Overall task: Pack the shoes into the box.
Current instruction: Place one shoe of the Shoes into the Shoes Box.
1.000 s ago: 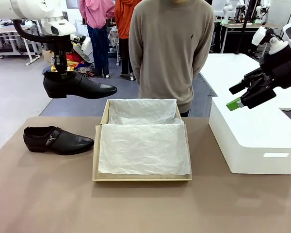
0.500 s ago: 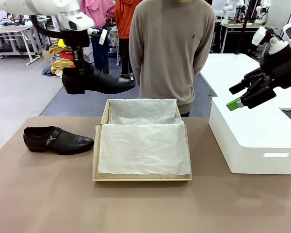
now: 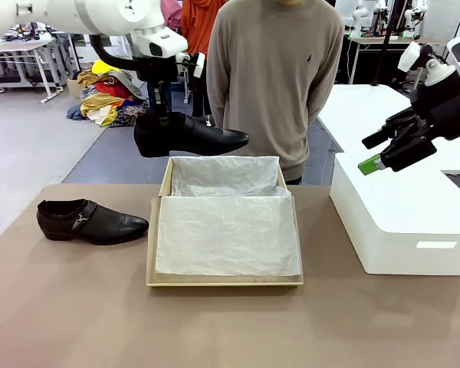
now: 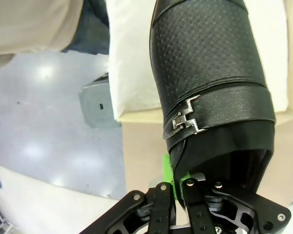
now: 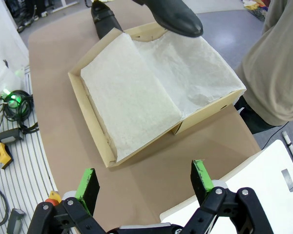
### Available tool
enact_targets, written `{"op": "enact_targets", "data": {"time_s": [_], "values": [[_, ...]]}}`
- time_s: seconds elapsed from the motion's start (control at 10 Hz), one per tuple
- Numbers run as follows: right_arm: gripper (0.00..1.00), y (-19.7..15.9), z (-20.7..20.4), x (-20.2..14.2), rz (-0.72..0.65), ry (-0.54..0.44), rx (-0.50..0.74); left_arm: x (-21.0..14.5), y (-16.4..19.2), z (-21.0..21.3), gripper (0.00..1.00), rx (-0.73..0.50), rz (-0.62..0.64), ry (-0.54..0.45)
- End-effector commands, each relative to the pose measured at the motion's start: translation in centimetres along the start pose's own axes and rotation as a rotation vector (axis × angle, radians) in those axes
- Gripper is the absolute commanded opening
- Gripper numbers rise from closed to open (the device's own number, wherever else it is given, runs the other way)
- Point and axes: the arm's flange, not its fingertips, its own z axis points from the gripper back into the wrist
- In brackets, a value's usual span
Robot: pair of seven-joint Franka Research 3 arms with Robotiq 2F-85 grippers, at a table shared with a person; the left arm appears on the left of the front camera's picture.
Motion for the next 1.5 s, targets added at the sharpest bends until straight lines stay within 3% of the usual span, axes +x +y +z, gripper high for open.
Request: {"op": "enact_targets", "data": {"time_s": [0.0,0.4,0.5,1.0,1.4], "values": [[1.00,-0.1,-0.1,0.1,0.004,-0.027,0.013,1.6,-0.2,-0.9,0.00,0.015,-0.049,0.009],[1.00,-0.1,-0.1,0.1,0.004,-0.027,0.013,2.9,-0.5,-2.3,0.00,-0.037,-0.118,-0.015],[1.00,-0.1,-0.1,0.1,0.004,-0.027,0.013,3.7,-1.3,-2.9,0.00,-0.024,-0.075,-0.002],[1.00,-0.1,-0.1,0.1,0.004,-0.027,0.013,4.2,-1.1,-4.1,0.00,-0.014,-0.108,-0.008],[1.00,-0.1,-0.1,0.1,0.004,-0.027,0.013,7.8,-0.8,-5.8,0.00,-0.013,-0.166,-0.022]]}}
